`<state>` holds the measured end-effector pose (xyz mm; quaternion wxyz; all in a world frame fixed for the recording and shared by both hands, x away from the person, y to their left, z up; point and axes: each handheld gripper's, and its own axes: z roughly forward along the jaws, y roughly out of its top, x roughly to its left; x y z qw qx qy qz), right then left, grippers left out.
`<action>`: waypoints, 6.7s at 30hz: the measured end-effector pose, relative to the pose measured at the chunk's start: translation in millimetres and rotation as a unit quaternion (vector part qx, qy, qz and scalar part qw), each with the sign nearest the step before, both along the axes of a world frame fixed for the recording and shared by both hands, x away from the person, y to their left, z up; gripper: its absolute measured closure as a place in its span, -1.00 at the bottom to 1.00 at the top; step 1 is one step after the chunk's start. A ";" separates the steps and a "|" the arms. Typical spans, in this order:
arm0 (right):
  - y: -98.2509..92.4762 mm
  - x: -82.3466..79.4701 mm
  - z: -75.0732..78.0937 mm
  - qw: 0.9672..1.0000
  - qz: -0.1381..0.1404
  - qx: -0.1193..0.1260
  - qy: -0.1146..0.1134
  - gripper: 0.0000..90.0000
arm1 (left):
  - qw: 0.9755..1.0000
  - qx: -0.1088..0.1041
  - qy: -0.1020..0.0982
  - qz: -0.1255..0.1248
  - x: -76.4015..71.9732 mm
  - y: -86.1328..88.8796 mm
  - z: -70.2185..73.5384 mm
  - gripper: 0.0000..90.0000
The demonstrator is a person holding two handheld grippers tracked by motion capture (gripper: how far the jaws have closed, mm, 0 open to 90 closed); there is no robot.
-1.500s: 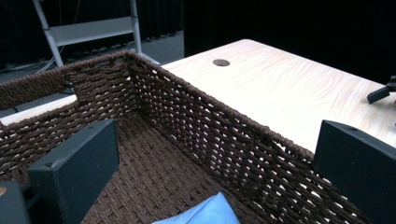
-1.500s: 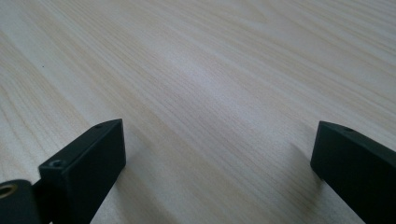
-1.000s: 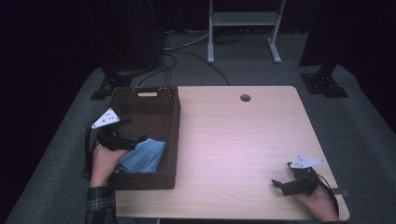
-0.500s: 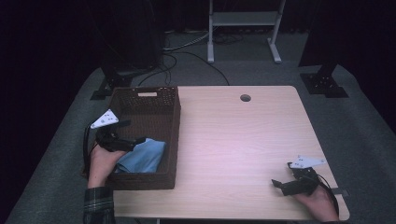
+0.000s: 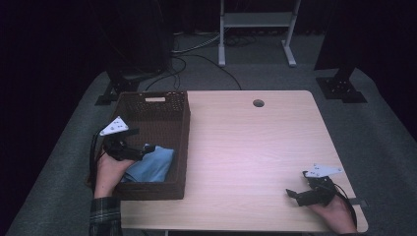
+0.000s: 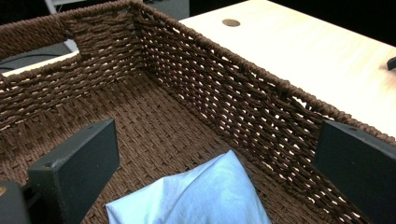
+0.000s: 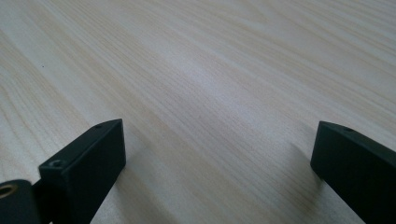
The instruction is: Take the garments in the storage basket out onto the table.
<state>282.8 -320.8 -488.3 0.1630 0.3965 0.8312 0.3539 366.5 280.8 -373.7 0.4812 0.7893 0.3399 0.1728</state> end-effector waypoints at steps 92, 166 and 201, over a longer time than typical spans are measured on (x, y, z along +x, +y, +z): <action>-0.1 0.0 -0.1 1.000 0.000 0.000 0.000 -0.95 | 0.985 0.116 0.127 -0.001 12.6 -17.4 -24.2 -1.00; -0.1 0.0 -0.1 1.000 -0.001 0.000 0.000 -0.95 | 0.956 0.191 0.222 -0.005 21.2 -25.8 -48.5 -1.00; -0.3 -0.4 -0.1 1.000 -0.001 0.000 -0.001 -0.95 | 0.940 0.224 0.256 -0.004 25.4 -35.7 -61.9 -1.00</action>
